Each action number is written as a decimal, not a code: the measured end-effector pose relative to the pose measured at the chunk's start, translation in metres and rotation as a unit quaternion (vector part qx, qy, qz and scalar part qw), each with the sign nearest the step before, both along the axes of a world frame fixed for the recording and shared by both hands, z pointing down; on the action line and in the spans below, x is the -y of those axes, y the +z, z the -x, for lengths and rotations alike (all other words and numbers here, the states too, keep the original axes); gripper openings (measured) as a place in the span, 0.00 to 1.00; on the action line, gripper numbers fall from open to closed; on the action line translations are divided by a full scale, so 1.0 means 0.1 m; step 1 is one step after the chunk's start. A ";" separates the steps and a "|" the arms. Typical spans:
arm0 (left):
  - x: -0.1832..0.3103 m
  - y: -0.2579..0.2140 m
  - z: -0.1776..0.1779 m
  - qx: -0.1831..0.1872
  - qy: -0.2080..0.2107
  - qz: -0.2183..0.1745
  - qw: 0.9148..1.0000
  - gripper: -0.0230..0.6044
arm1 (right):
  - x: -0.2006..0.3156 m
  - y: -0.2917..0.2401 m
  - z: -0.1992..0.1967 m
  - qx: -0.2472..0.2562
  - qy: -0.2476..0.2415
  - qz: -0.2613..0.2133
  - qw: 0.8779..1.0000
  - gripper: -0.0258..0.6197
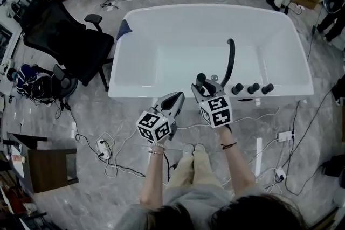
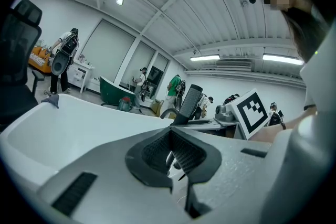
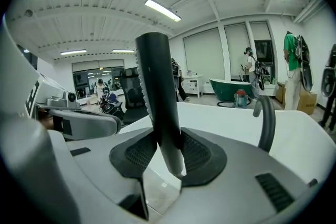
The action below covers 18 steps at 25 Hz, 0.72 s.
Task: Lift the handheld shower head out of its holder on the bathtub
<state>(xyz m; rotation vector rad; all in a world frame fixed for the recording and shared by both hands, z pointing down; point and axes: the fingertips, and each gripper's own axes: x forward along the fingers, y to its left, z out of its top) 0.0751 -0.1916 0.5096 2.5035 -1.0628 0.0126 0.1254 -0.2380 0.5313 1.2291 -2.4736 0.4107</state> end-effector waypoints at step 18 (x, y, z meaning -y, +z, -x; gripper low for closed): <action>-0.18 -0.75 0.67 0.007 -0.064 -0.053 0.997 0.04 | -0.15 -0.84 0.52 0.027 -0.041 -0.047 0.998 0.25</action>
